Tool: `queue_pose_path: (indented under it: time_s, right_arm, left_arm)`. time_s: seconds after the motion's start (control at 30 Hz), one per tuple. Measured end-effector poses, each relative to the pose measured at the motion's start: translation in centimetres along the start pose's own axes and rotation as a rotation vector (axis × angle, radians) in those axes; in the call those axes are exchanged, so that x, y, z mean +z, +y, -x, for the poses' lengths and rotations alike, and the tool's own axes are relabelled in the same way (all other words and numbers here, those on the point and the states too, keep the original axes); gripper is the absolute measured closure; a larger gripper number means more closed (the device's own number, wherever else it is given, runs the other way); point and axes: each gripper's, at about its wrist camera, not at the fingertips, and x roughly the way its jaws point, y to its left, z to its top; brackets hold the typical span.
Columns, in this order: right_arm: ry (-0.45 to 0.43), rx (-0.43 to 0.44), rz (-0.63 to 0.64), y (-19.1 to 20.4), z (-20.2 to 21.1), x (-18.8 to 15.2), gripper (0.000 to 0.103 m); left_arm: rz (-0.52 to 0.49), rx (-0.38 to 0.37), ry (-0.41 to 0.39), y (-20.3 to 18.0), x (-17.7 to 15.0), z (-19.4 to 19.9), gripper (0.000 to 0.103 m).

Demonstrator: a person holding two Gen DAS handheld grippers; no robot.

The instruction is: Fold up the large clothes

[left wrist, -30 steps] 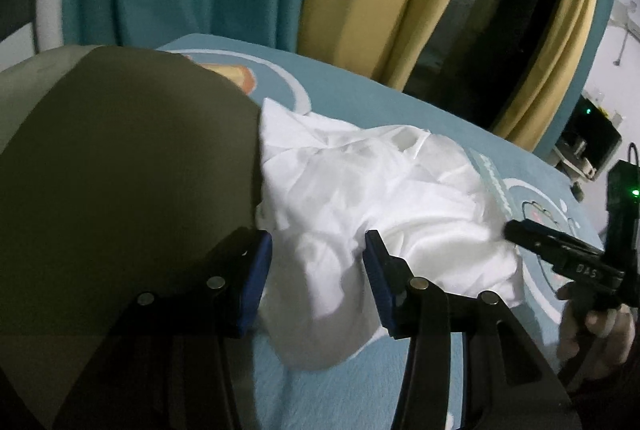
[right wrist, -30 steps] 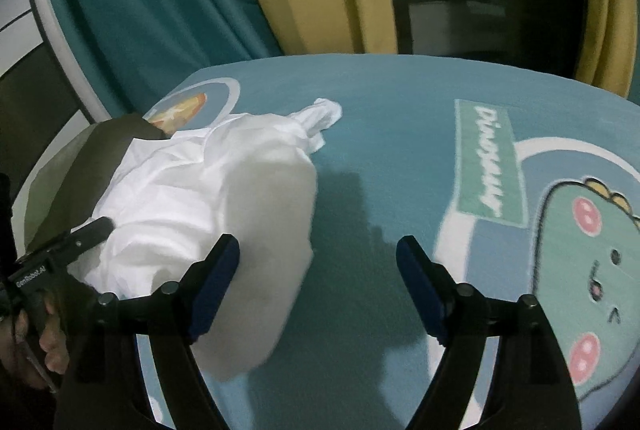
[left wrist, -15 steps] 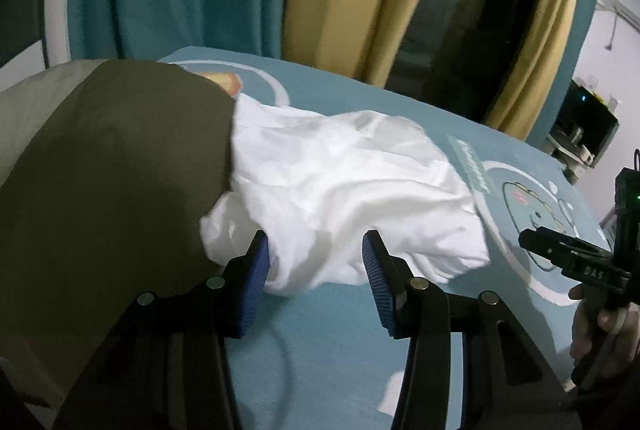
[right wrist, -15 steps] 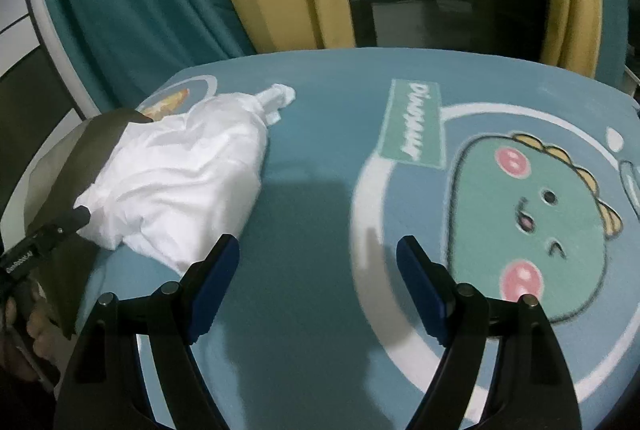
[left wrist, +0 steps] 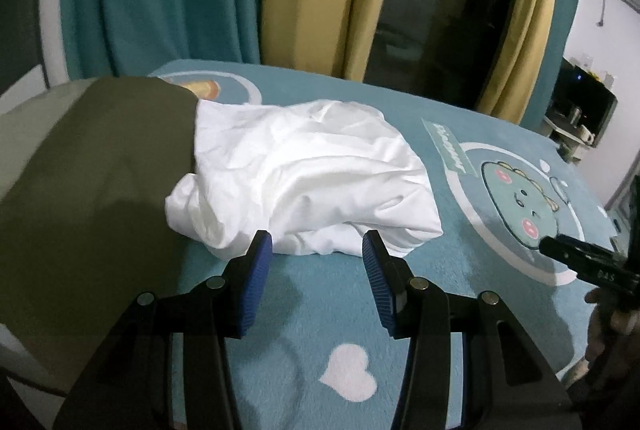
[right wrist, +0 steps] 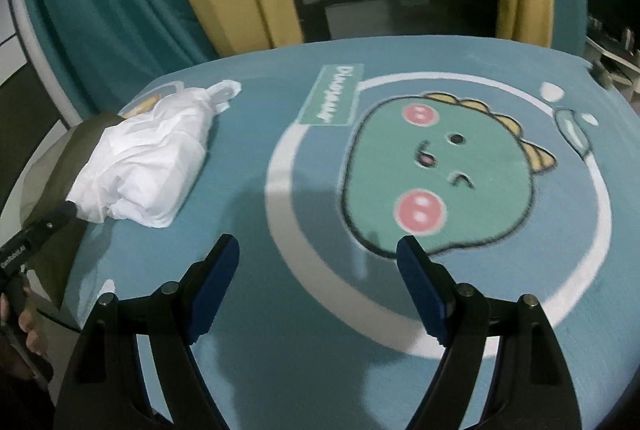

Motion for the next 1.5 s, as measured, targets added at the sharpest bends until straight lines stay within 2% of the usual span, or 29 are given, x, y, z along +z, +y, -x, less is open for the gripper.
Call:
queue_pose_path:
  time_s: [0.07, 0.13, 0.43, 0.7, 1.03, 1.3, 1.4, 1.5]
  right_arm:
    - [-0.003, -0.009, -0.011, -0.8, 0.5, -0.5, 0.022]
    - [-0.005, -0.018, -0.020, -1.4, 0.8, -0.9, 0.022]
    - [-0.008, -0.064, -0.068, -4.6, 2.7, -2.6, 0.022]
    - [-0.067, -0.121, -0.089, -6.8, 5.9, -2.5, 0.022]
    - [-0.189, -0.196, -0.068, -7.5, 11.2, -1.1, 0.022]
    - [-0.304, -0.224, -0.026, -6.7, 15.6, 0.2, 0.022]
    - [-0.341, -0.224, -0.010, -6.2, 16.6, 0.2, 0.019]
    - [-0.382, -0.226, 0.011, -5.6, 17.6, 0.2, 0.009]
  left_arm:
    - [-0.007, 0.013, -0.029, -0.5, -0.1, 0.9, 0.053]
    - [-0.026, -0.017, -0.039, -1.3, -0.2, 1.5, 0.053]
    - [-0.119, -0.143, 0.013, -6.6, -1.4, 0.9, 0.053]
    - [-0.181, -0.206, 0.025, -10.2, -1.4, 1.3, 0.053]
    - [-0.205, -0.258, -0.063, -12.8, 0.6, 3.7, 0.053]
    - [-0.211, -0.211, -0.177, -13.1, 2.2, 6.4, 0.053]
    - [-0.198, -0.207, -0.220, -12.7, 2.6, 7.3, 0.038]
    - [-0.191, -0.197, -0.265, -12.1, 2.9, 8.2, 0.035]
